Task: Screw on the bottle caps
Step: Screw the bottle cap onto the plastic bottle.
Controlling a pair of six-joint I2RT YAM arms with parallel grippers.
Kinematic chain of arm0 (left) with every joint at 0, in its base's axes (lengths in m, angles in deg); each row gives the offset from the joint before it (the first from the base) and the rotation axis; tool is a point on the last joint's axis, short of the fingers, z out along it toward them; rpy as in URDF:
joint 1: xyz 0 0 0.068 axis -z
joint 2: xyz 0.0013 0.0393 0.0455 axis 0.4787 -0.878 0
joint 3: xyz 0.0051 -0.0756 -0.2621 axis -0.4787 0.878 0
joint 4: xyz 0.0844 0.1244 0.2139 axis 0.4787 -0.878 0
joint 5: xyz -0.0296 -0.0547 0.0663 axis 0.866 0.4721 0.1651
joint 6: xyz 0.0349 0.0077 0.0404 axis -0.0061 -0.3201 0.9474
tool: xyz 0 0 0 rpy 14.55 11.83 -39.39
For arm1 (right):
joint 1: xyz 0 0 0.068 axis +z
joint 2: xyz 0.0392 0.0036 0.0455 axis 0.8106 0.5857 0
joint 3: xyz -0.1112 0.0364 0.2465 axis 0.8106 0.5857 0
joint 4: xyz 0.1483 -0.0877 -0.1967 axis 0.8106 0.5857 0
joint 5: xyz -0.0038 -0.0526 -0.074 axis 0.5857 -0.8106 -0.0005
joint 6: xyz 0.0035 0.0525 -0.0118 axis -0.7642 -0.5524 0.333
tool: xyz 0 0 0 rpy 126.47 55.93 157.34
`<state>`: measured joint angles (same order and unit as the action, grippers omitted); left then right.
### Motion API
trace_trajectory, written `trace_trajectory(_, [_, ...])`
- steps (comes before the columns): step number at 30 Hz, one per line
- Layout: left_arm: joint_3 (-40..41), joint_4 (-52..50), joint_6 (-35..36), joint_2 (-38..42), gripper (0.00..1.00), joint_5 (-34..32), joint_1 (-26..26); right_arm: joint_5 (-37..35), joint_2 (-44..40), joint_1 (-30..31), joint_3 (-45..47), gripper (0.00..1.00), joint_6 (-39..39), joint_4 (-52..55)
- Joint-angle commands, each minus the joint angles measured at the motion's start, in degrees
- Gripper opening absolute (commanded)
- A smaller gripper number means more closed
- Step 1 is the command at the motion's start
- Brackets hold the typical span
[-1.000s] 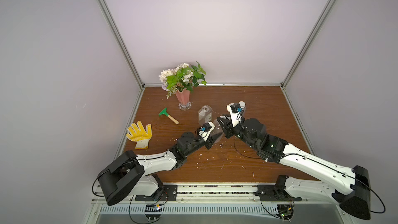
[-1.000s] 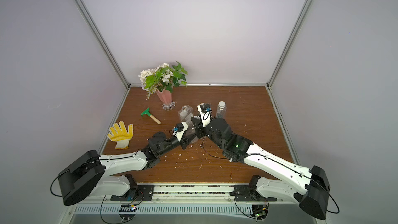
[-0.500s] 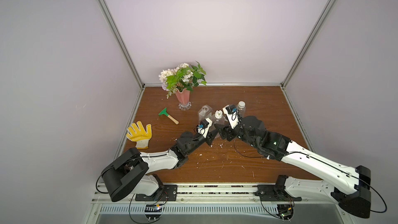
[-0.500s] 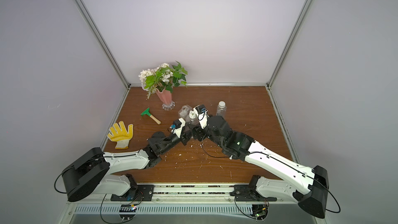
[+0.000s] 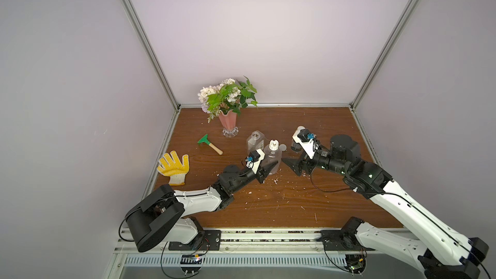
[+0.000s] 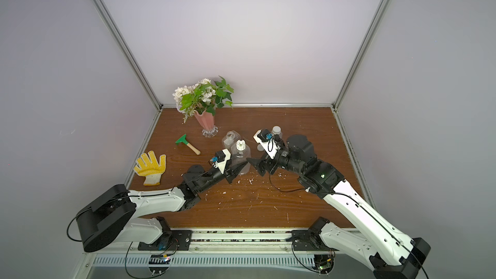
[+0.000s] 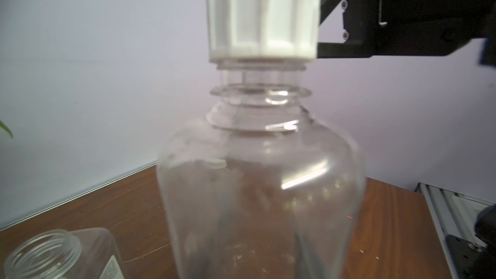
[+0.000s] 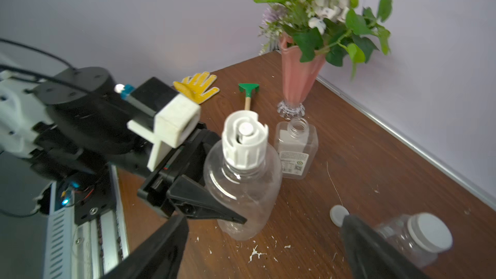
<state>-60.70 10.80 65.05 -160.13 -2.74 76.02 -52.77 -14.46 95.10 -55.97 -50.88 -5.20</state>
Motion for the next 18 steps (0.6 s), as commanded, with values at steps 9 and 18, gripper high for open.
trace_trajectory(9, [0.2, 1.0, 0.4, 3.8, 0.40, 20.0, -0.3, 24.0, 7.6, -0.5, -10.9, 0.94, 18.2, 5.0])
trace_trajectory(18, [-0.1, 1.0, 0.3, 3.7, 0.40, 20.9, -0.3, 26.2, 10.8, -0.5, -11.9, 0.74, 16.1, 4.2])
